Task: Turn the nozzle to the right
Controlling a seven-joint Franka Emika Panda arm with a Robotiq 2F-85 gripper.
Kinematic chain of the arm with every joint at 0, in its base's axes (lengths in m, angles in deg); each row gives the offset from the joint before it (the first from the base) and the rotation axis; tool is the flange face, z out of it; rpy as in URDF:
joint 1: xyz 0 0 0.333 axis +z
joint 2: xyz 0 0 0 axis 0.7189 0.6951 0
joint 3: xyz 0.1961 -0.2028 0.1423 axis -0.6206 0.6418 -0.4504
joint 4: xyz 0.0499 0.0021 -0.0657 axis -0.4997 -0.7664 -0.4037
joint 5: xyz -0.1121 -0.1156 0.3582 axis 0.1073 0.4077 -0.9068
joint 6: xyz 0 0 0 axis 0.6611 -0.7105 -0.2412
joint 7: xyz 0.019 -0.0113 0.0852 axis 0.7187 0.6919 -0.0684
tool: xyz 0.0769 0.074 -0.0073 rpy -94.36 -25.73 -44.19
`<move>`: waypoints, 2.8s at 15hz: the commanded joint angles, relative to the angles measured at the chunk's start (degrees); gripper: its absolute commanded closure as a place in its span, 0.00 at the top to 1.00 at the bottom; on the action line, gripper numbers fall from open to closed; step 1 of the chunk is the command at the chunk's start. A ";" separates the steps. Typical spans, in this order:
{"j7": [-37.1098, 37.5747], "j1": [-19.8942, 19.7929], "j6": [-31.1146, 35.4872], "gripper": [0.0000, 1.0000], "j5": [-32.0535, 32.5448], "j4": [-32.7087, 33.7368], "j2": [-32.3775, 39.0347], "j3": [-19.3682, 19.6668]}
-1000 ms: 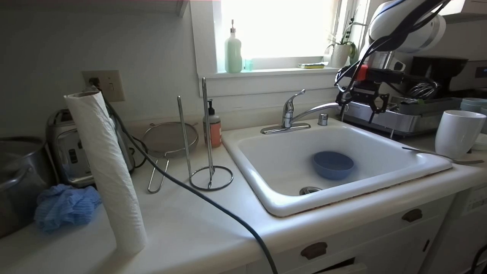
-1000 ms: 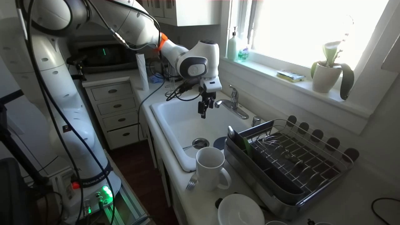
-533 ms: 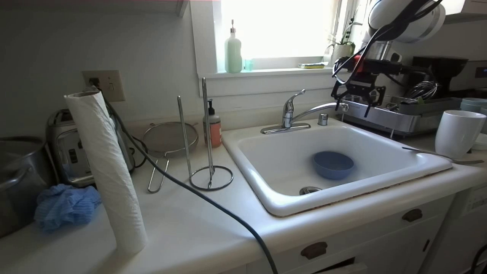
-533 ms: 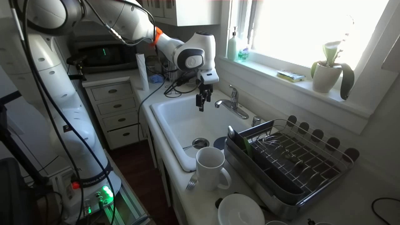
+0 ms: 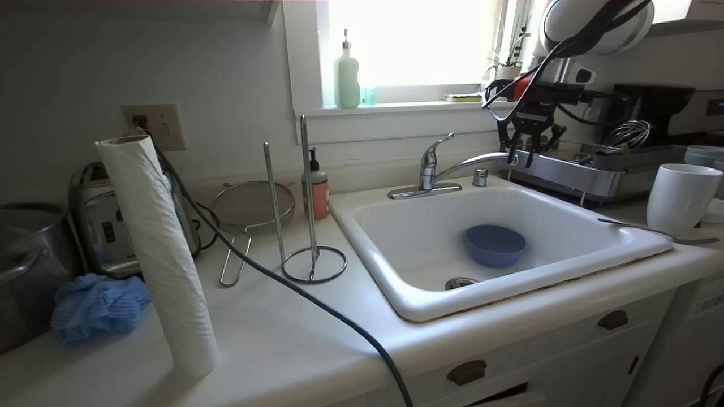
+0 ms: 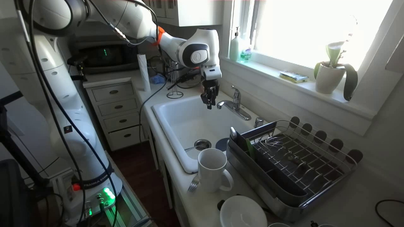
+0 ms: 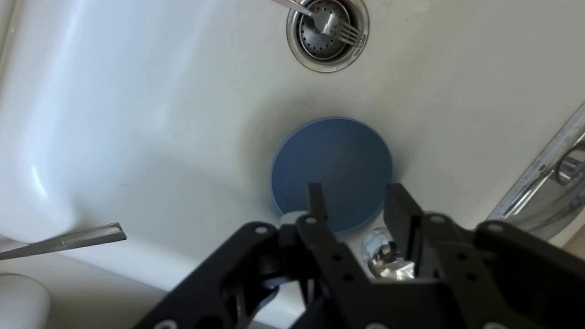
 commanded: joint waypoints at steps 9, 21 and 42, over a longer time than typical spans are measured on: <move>10.28 1.10 0.72 0.00 6.69 5.53 5.30 -0.26; 12.24 -0.01 3.43 0.00 13.59 7.64 7.46 2.62; -17.00 6.11 -23.08 0.67 16.28 3.91 -10.29 -6.75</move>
